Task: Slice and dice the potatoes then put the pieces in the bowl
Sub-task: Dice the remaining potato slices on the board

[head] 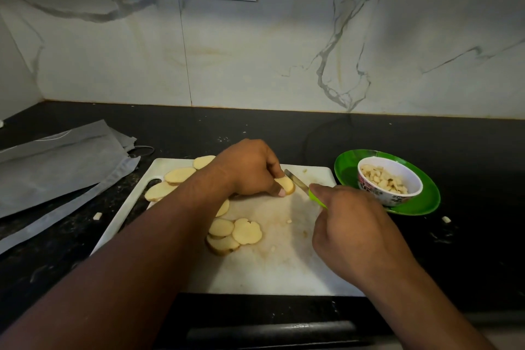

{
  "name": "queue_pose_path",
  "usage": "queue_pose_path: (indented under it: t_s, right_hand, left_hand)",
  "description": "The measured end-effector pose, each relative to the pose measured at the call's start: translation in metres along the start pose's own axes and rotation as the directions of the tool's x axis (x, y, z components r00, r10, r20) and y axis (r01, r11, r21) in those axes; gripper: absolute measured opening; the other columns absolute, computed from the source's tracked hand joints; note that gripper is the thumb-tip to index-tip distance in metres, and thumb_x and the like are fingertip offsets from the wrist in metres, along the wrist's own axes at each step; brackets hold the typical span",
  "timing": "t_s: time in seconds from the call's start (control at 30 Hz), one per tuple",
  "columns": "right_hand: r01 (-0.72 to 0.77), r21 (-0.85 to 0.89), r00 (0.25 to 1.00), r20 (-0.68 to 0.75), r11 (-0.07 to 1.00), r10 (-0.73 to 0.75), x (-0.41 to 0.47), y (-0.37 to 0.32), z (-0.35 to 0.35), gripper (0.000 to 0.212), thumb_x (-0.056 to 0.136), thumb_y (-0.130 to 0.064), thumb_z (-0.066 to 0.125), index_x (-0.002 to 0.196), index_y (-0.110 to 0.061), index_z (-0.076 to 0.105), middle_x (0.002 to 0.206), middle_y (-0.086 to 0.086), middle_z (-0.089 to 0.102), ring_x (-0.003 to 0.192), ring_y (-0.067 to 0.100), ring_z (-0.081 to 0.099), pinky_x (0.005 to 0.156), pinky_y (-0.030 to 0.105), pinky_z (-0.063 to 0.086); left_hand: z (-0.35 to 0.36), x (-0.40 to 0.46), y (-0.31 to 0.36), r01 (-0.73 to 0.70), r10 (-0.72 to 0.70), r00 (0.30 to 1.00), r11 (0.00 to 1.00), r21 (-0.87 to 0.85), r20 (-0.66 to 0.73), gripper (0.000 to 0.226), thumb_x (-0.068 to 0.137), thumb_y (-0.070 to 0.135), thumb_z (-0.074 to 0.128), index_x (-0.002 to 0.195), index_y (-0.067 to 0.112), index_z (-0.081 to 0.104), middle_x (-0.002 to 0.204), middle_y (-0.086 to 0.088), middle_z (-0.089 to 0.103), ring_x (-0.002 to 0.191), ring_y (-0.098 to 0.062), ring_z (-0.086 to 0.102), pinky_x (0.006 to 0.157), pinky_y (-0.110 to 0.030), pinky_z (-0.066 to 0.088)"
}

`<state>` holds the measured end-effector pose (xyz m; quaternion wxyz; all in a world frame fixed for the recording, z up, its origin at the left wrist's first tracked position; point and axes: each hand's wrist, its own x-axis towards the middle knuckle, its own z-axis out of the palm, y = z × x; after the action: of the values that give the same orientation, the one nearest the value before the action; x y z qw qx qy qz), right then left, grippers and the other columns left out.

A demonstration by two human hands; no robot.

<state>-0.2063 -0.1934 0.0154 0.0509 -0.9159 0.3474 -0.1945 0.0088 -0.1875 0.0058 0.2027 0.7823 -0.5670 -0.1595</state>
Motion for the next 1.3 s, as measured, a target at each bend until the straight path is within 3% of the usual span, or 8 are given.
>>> queue_pose_path:
  t_s: [0.27, 0.53, 0.83, 1.17, 1.3]
  right_hand:
    - [-0.017, -0.014, 0.997, 0.072, 1.0, 0.018, -0.013, -0.008, -0.001, 0.057, 0.092, -0.022, 0.05, 0.148, -0.03, 0.042, 0.122, -0.005, 0.062, 0.109, 0.014, 0.059, 0.088, 0.025, 0.049]
    - [-0.034, 0.012, 0.997, 0.066, 0.999, 0.034, -0.044, -0.005, -0.017, 0.058, 0.093, -0.028, 0.051, 0.149, -0.032, 0.039, 0.119, -0.009, 0.06, 0.107, 0.011, 0.059, 0.086, 0.022, 0.05]
    - [-0.06, -0.014, 0.998, 0.03, 0.998, 0.06, -0.011, -0.014, 0.007, 0.057, 0.093, -0.018, 0.049, 0.148, -0.028, 0.041, 0.121, -0.004, 0.061, 0.107, 0.014, 0.059, 0.081, 0.023, 0.048]
    - [-0.026, -0.008, 0.993, 0.117, 1.0, 0.027, -0.049, -0.014, -0.023, 0.061, 0.093, -0.031, 0.049, 0.151, -0.033, 0.03, 0.129, -0.011, 0.055, 0.119, 0.011, 0.053, 0.098, 0.024, 0.046]
    - [-0.029, -0.059, 0.999, 0.039, 0.998, 0.031, -0.032, -0.016, -0.018, 0.058, 0.092, -0.025, 0.048, 0.149, -0.03, 0.036, 0.12, -0.009, 0.059, 0.108, 0.013, 0.058, 0.086, 0.023, 0.049]
  left_hand:
    - [0.003, 0.005, 0.004, 0.102, -0.101, 0.995, 0.992, -0.071, 0.025, 0.028, 0.076, 0.03, 0.091, 0.102, 0.021, 0.082, 0.105, 0.012, 0.075, 0.097, -0.008, 0.066, 0.1, -0.041, 0.055]
    - [0.003, 0.004, 0.003, 0.097, -0.095, 0.995, 0.993, -0.072, 0.032, 0.03, 0.076, 0.032, 0.092, 0.103, 0.025, 0.082, 0.11, 0.011, 0.075, 0.102, -0.011, 0.066, 0.102, -0.043, 0.054]
    - [0.003, 0.0, 0.003, 0.105, -0.104, 0.994, 0.992, -0.067, 0.019, 0.034, 0.077, 0.035, 0.091, 0.109, 0.026, 0.081, 0.114, 0.008, 0.076, 0.104, -0.012, 0.067, 0.102, -0.039, 0.054]
    - [0.002, 0.001, 0.002, 0.118, -0.116, 0.993, 0.99, -0.081, 0.028, 0.035, 0.074, 0.035, 0.093, 0.106, 0.027, 0.082, 0.112, 0.01, 0.076, 0.101, -0.011, 0.067, 0.102, -0.042, 0.055]
    - [0.001, -0.003, 0.003, 0.107, -0.107, 0.994, 0.991, -0.079, 0.007, 0.035, 0.076, 0.036, 0.091, 0.108, 0.026, 0.081, 0.115, 0.008, 0.076, 0.102, -0.011, 0.067, 0.101, -0.039, 0.055]
